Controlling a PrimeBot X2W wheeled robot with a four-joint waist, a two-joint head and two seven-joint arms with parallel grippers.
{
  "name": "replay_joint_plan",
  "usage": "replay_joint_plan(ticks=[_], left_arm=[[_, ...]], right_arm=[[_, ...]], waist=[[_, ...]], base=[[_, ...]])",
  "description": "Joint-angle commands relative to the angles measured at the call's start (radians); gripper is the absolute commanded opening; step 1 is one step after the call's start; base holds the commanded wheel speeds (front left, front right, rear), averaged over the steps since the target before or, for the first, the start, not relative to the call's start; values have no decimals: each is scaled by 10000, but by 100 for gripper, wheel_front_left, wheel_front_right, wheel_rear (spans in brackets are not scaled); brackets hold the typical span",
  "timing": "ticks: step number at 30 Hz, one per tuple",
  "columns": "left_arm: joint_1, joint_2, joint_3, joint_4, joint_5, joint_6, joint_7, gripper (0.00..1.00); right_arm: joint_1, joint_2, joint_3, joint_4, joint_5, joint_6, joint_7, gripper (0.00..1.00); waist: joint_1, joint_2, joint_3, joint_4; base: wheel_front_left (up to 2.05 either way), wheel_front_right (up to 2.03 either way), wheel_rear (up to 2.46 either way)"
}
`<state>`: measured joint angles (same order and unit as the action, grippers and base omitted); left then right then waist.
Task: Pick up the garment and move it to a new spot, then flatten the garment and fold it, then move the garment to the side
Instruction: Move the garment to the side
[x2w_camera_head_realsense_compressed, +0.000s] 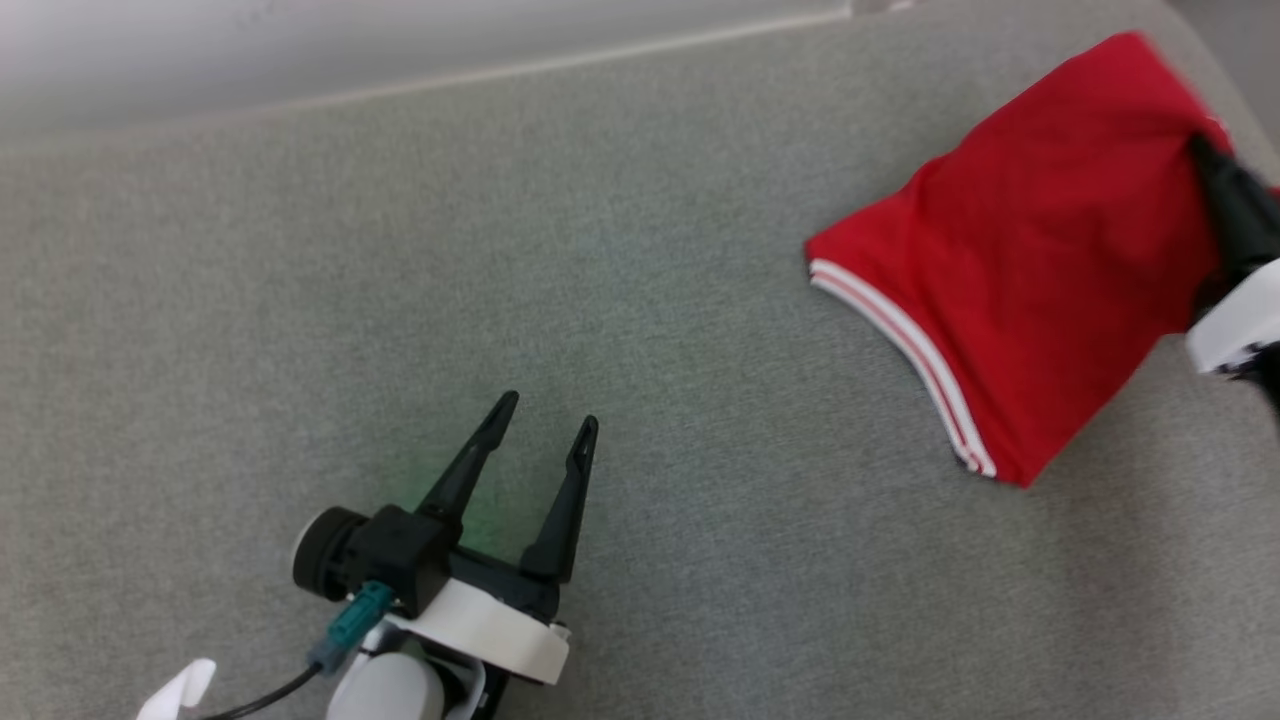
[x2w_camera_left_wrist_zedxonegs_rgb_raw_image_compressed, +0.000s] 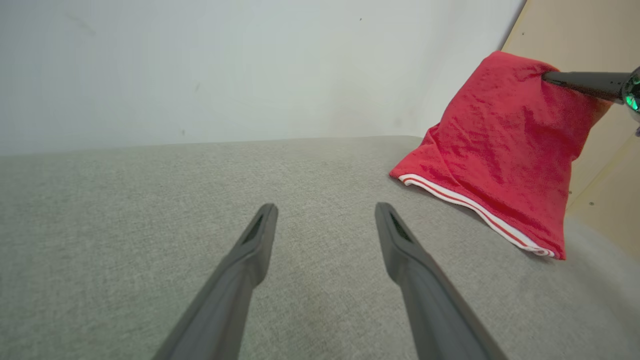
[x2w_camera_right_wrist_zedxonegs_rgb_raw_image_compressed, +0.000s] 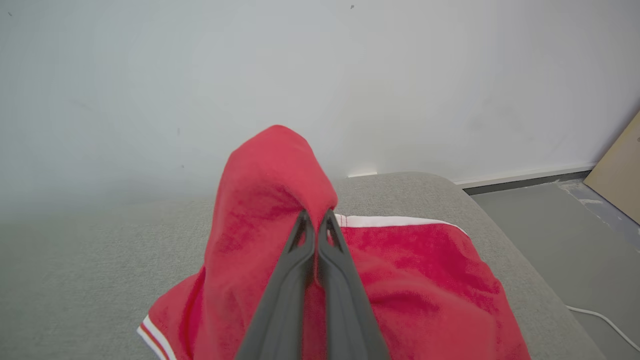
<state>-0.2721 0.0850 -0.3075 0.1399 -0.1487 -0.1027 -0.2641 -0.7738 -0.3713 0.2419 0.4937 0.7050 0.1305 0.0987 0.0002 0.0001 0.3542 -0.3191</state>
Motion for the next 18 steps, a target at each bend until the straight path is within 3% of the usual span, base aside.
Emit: replay_joint_plan(ticks=[1,8,12,18], left_arm=[[-208,152,3,-64,109,-27,3,100],[-481,240,-55,-465,266,-42,3,100],[-577,313,-36,-636,309,-13,4,100],[-863,355,-237,-818,458,-20,21,100]], right_arm=[[-198,-376,-304,72,143,0,32,0],[23,-1477,-1979,448,202,-1,-155,0],[-61,-1494,-2393,911,201,-1,-35,0],[-712,-1307,-2769,2882,-363,-1,-47,0]], waist=[[-2,-1,584,156],[-2,-1,1332,358],[-2,-1,1636,394],[-2,-1,1888,526]], base=[[0,0,0],[0,0,0],[0,0,0],[0,0,0]])
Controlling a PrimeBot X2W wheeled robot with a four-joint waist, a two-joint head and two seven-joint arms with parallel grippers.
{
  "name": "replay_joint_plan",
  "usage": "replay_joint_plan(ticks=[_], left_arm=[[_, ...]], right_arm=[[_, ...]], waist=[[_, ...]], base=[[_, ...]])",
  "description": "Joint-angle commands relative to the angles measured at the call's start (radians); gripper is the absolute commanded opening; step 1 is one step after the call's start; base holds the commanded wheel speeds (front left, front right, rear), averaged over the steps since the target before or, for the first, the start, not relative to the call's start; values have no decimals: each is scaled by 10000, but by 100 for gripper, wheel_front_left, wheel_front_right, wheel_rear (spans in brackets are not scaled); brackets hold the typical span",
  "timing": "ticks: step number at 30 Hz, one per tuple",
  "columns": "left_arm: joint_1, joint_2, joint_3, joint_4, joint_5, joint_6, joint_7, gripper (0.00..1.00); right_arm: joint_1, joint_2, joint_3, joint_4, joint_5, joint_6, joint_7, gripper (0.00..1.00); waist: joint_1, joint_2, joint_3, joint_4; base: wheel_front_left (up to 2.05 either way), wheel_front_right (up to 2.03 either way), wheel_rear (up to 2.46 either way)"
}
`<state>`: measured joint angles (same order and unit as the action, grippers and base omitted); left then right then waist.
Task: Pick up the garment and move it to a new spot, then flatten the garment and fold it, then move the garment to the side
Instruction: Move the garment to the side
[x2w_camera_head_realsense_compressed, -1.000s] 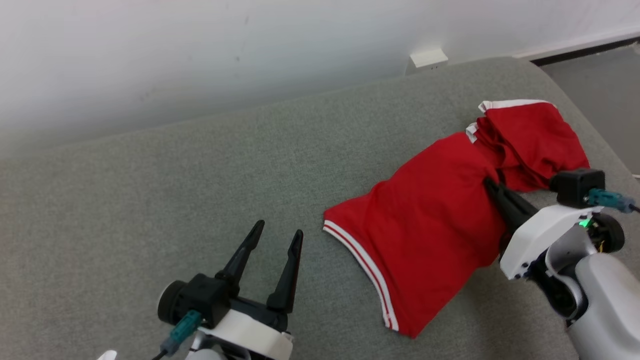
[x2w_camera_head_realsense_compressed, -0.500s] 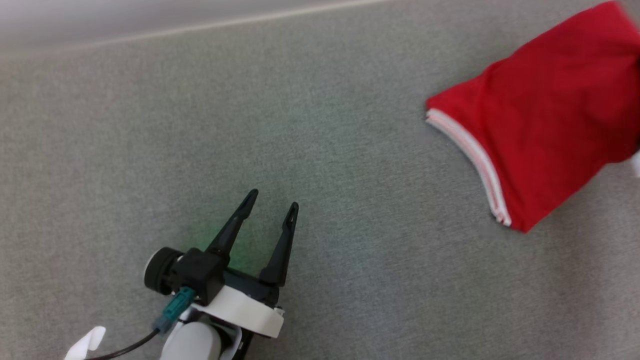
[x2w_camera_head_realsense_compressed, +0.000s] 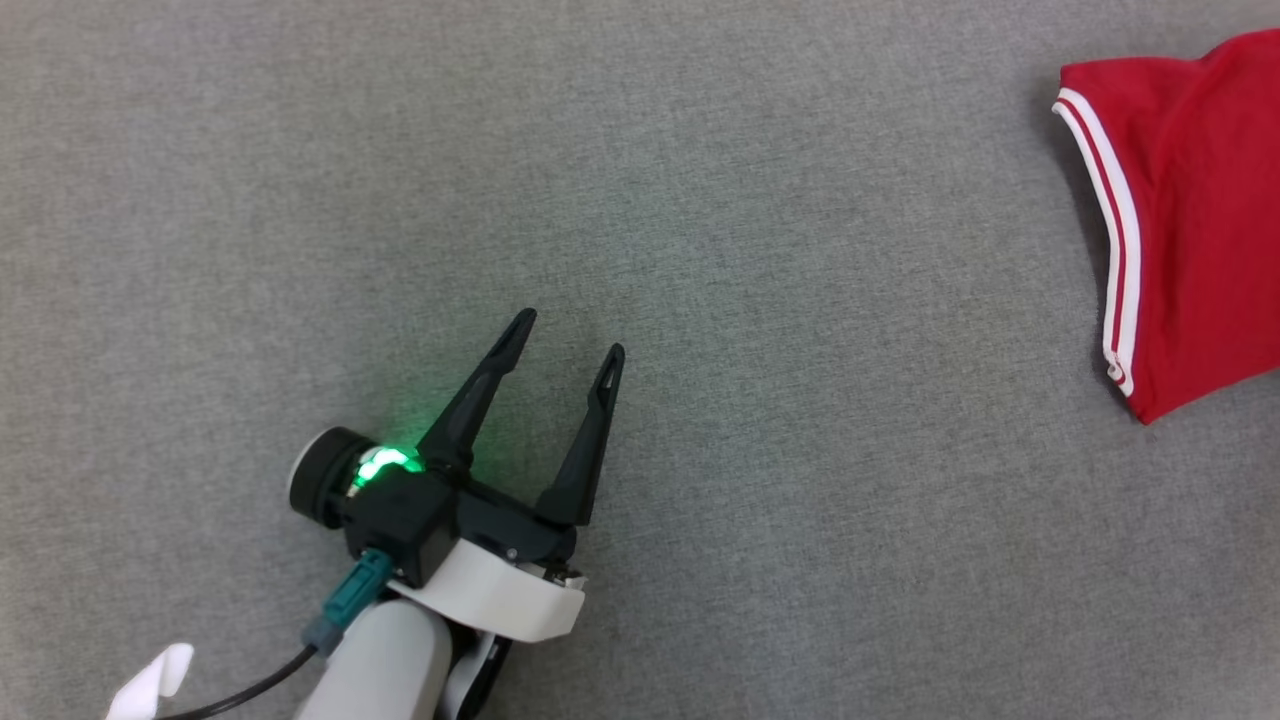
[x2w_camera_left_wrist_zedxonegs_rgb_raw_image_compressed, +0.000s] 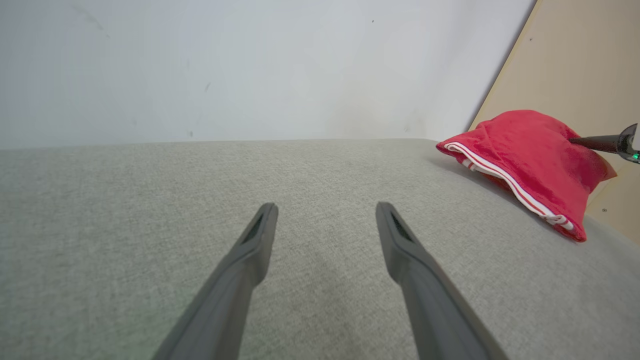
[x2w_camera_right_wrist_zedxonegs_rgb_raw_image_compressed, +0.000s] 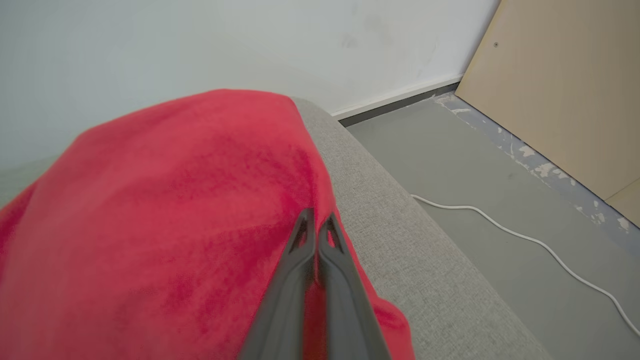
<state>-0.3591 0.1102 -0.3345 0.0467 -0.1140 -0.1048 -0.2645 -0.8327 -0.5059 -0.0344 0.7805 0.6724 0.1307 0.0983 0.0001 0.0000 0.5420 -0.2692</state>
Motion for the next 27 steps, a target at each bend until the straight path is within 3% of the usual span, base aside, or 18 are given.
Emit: replay_joint_plan(ticks=[1,2,7,14,19,27], left_arm=[[-17,89,-9,85,115,-4,24,100],[-40,75,-46,77,103,-9,24,100],[11,-8,-152,116,-36,28,19,100],[246,-93,-127,158,-213,106,12,100],[567,-150,183,134,-398,282,10,100],[1339,-78,1257,260,-775,665,9,100]], right_arm=[[-219,108,-17,351,-154,-3,-90,35],[-318,126,-51,709,-280,-3,-154,100],[-837,136,104,1964,-924,-3,-568,100],[-1067,92,471,2524,-1752,-3,-1878,100],[-697,203,1138,1844,-1888,-3,-2493,100],[708,188,2364,-696,-1451,-3,-2604,100]], waist=[[-1,0,-6,50],[-1,0,-39,74],[-1,0,-342,170],[-1,0,-1176,317],[-1,0,-2264,507],[-1,0,-4043,933]], base=[[0,0,0],[0,0,0],[0,0,0],[0,0,0],[0,0,0],[0,0,0]])
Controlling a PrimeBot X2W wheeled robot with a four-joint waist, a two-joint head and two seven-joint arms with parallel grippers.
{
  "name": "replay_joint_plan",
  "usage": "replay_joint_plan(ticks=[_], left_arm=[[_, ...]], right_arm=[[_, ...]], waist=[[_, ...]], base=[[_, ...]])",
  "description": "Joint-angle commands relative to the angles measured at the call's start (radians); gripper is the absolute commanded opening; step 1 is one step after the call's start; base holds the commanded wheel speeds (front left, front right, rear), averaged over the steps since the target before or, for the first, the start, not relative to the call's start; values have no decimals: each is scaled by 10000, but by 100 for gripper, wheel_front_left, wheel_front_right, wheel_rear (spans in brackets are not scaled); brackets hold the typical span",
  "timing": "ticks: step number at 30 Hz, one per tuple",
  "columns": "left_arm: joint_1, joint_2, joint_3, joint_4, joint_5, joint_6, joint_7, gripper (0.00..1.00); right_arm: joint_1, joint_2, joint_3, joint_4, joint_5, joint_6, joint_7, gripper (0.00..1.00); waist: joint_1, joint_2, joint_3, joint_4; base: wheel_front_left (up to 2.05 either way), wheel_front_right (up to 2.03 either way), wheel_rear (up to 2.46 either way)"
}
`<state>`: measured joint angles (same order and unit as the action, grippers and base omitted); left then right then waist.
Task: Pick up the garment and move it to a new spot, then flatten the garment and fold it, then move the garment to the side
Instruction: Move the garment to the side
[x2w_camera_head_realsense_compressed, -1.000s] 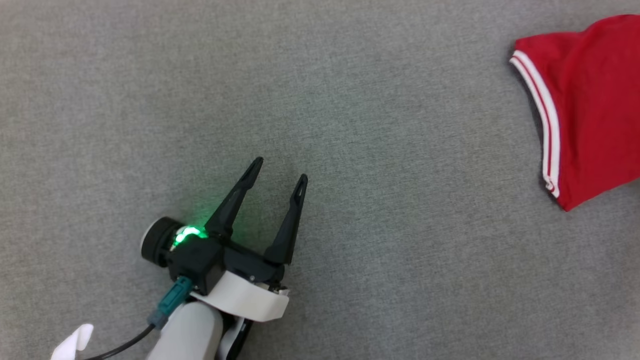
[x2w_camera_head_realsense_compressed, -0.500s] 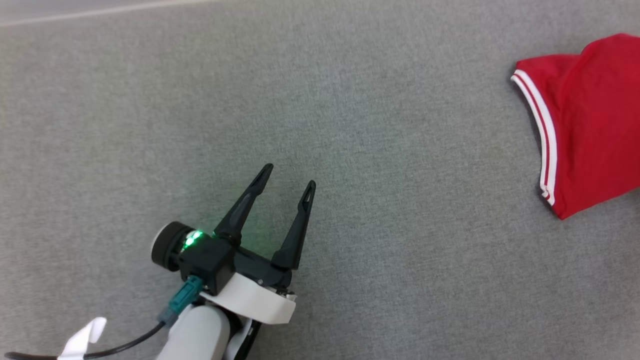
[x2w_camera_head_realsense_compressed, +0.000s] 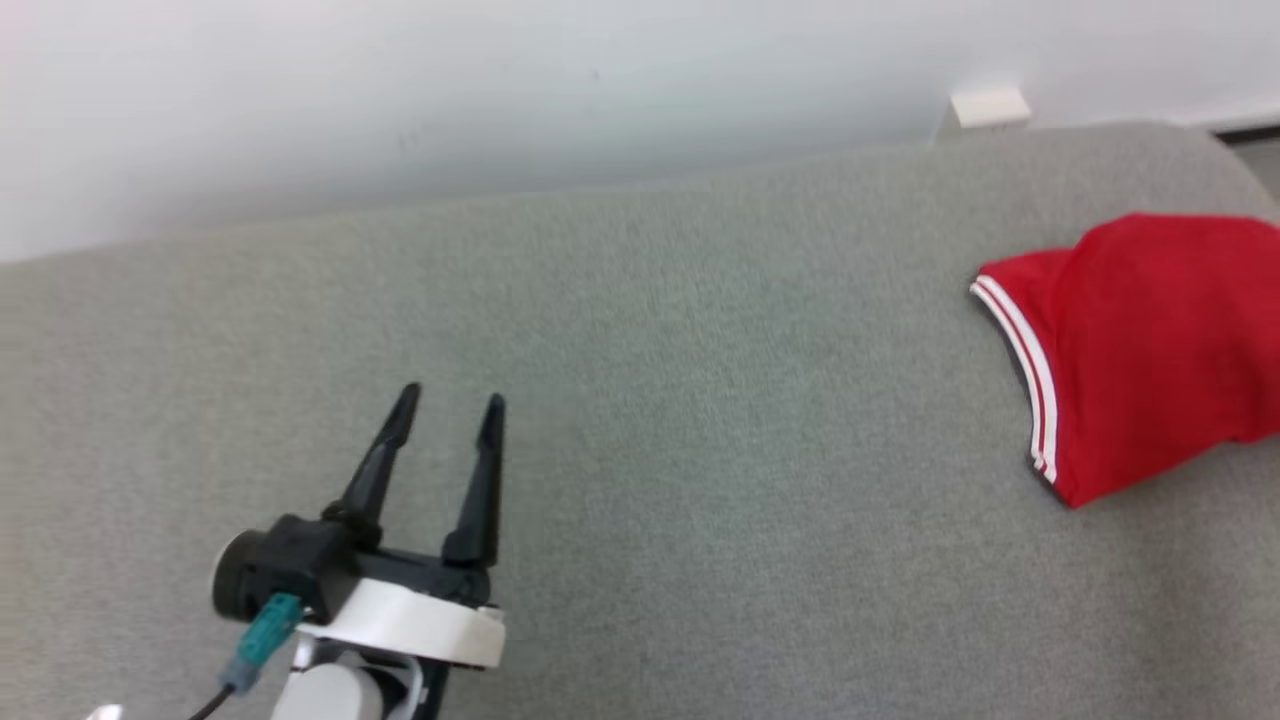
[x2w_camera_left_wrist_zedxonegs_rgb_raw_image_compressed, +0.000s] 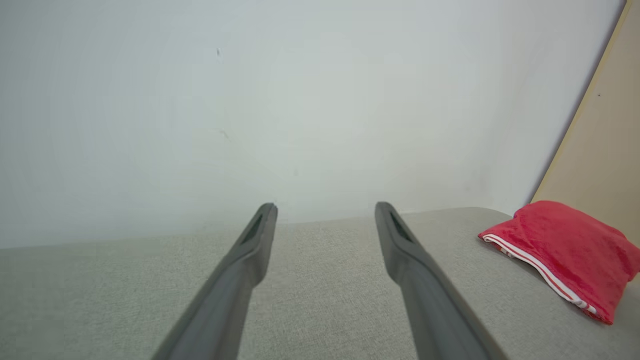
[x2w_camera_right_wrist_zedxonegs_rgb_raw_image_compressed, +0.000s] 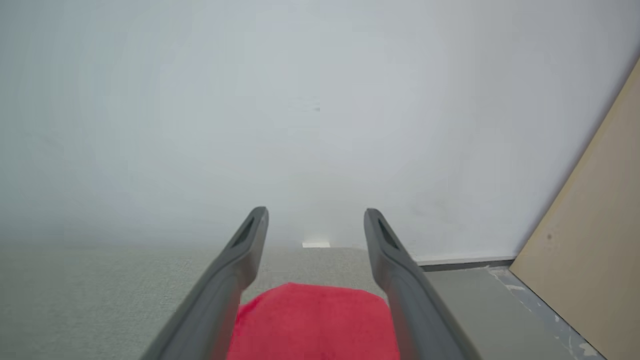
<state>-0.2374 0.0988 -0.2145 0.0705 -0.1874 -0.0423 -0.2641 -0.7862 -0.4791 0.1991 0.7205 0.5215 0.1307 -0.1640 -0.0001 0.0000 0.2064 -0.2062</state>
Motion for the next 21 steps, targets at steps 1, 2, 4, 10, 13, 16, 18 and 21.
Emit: replay_joint_plan(ticks=[1,2,4,10,13,16,18,21], left_arm=[[207,56,186,43,-94,67,5,100],[293,82,326,88,-120,100,5,100],[445,93,601,115,-210,158,5,100],[1018,114,1315,378,-494,306,5,100],[1254,81,1474,480,-583,227,5,100],[1531,29,1655,632,-555,139,4,100],[1693,-12,1766,686,-428,121,4,100],[2025,-108,1856,722,-254,26,4,100]], right_arm=[[489,-105,107,-459,71,-3,44,100],[748,-76,140,-805,95,-3,43,100],[1304,30,149,-1504,140,-3,71,100],[3264,666,-424,-3339,-253,-3,3,100],[4311,1137,-921,-4144,-590,-3,-65,100],[5396,1719,-1266,-4955,-871,-3,-194,100],[6083,2094,-1392,-5398,-1021,-5,-326,100],[7010,2563,-1484,-5792,-1260,-3,-515,100]], waist=[[1,0,-843,366],[1,0,-1018,430],[1,0,-1333,549],[1,0,-2084,836],[1,0,-2195,944],[1,0,-2284,1028],[1,0,-2337,1038],[1,0,-2403,1061]], base=[[0,0,0],[0,0,0],[0,0,0],[0,0,0],[0,0,0],[0,0,0],[0,0,0],[0,0,0]])
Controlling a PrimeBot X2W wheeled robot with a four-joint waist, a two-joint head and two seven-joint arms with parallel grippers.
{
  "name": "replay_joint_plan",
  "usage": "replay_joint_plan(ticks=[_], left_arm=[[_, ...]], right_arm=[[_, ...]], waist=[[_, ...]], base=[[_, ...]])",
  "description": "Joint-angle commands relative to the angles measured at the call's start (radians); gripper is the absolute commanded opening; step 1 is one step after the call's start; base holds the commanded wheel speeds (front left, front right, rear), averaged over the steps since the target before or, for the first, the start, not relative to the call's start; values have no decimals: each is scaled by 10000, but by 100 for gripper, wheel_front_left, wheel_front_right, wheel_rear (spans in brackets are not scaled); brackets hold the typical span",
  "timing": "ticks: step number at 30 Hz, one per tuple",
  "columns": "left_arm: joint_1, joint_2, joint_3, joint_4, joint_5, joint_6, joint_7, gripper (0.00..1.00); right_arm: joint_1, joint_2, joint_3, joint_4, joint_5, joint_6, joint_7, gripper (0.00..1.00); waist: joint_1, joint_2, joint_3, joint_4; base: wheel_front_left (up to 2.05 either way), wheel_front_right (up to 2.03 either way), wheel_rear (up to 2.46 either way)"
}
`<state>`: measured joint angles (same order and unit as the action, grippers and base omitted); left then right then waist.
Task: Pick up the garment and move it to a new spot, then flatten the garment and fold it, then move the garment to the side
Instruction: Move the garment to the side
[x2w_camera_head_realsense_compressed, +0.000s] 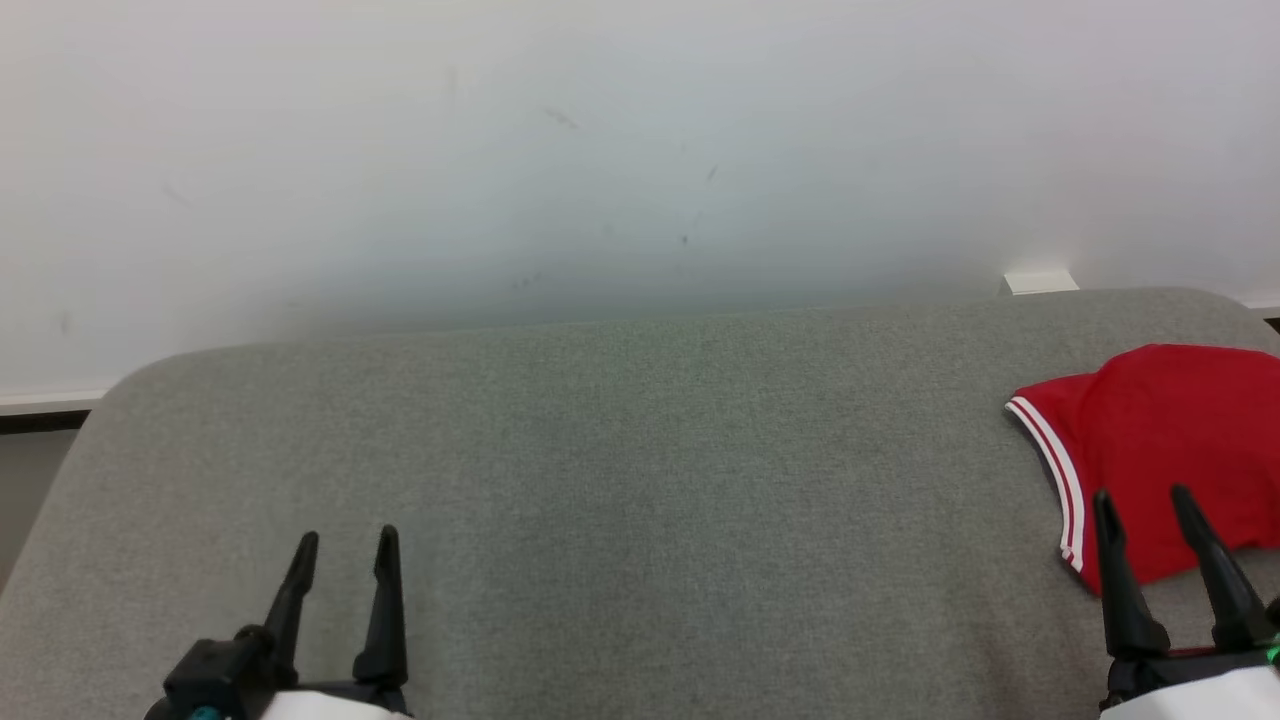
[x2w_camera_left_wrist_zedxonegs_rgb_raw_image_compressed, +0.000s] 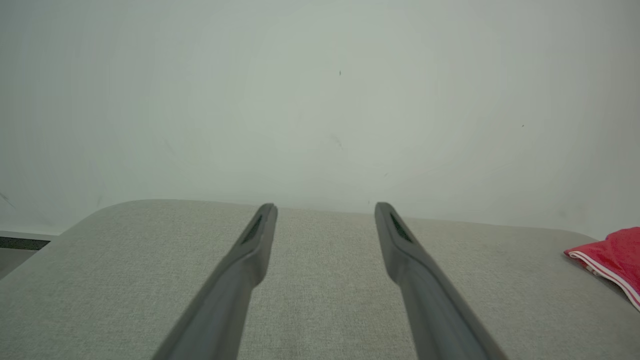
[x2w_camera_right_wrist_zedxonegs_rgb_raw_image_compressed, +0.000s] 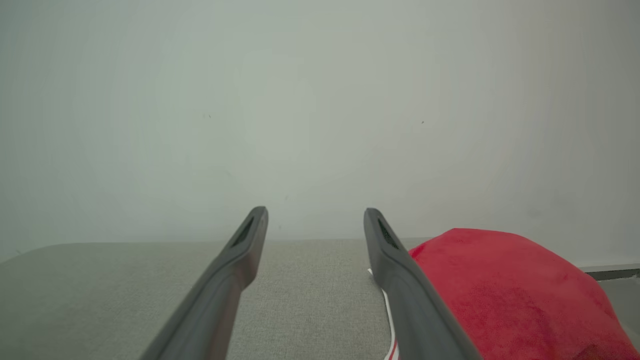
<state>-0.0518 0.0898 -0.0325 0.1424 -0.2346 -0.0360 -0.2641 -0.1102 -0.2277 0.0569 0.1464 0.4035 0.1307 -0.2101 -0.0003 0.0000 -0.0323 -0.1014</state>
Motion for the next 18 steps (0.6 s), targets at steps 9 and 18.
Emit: replay_joint_plan(ticks=[9,18], left_arm=[[873,-245,134,0,807,-225,4,100],[814,-345,177,71,1005,-298,4,100]], right_arm=[[1430,850,-243,-186,-402,-3,-522,100],[1334,976,-85,-56,-548,-3,-549,100]], waist=[[3,0,-120,13],[3,0,-156,82]], base=[[0,0,0],[0,0,0]])
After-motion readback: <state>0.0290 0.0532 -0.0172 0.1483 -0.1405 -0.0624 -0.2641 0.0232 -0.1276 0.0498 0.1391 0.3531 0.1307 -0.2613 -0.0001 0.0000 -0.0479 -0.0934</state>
